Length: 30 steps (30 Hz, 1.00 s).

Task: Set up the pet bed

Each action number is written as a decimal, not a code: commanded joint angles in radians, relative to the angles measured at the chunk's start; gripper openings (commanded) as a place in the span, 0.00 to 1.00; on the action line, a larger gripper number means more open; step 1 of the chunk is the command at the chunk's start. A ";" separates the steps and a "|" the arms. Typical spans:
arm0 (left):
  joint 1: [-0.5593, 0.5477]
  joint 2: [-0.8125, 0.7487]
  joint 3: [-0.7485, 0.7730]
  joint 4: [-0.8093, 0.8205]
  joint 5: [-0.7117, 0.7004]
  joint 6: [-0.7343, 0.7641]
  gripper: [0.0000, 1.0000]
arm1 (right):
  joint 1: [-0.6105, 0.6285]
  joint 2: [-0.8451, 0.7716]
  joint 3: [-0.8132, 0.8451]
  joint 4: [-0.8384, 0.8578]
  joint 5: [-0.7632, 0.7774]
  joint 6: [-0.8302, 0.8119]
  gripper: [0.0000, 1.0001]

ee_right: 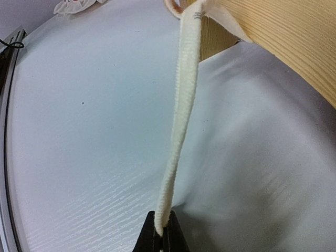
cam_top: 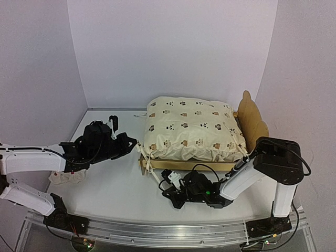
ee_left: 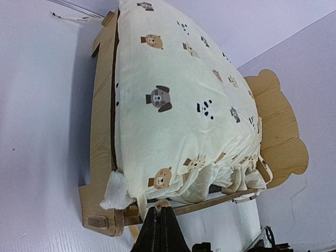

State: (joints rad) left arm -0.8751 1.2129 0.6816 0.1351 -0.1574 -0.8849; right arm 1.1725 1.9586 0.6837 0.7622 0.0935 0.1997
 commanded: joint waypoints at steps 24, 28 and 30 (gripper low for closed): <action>0.096 -0.074 0.266 -0.345 -0.393 0.215 0.01 | 0.001 0.040 0.156 -0.192 0.128 0.012 0.00; 0.096 -0.021 0.283 -0.406 -0.265 0.228 0.30 | 0.001 0.035 0.166 -0.218 0.126 0.007 0.00; 0.096 0.003 0.270 -0.410 -0.185 0.233 0.48 | 0.001 0.030 0.160 -0.227 0.128 0.007 0.00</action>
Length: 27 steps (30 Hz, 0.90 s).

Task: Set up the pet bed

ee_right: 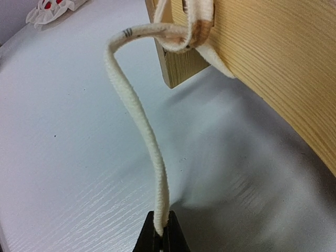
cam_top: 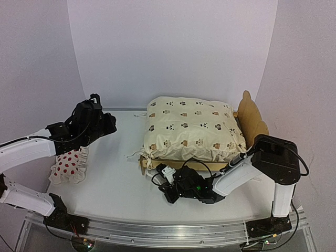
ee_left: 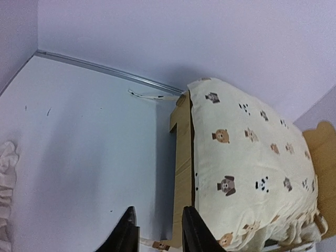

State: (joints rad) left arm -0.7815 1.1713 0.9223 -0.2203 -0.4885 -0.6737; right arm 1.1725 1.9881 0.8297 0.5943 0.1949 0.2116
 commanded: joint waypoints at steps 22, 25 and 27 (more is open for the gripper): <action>0.230 0.194 -0.278 0.298 0.714 -0.383 0.47 | 0.001 -0.061 -0.052 -0.160 0.027 0.001 0.00; 0.268 0.220 -0.333 0.393 0.768 -0.448 0.51 | 0.001 -0.060 -0.048 -0.162 0.022 0.002 0.00; 0.298 0.244 -0.380 0.484 0.816 -0.513 0.52 | 0.001 -0.058 -0.044 -0.163 0.019 0.001 0.00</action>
State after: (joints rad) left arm -0.5226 1.3834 0.6021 0.0292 0.1820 -1.0439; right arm 1.1725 1.9423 0.8017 0.5137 0.2142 0.2111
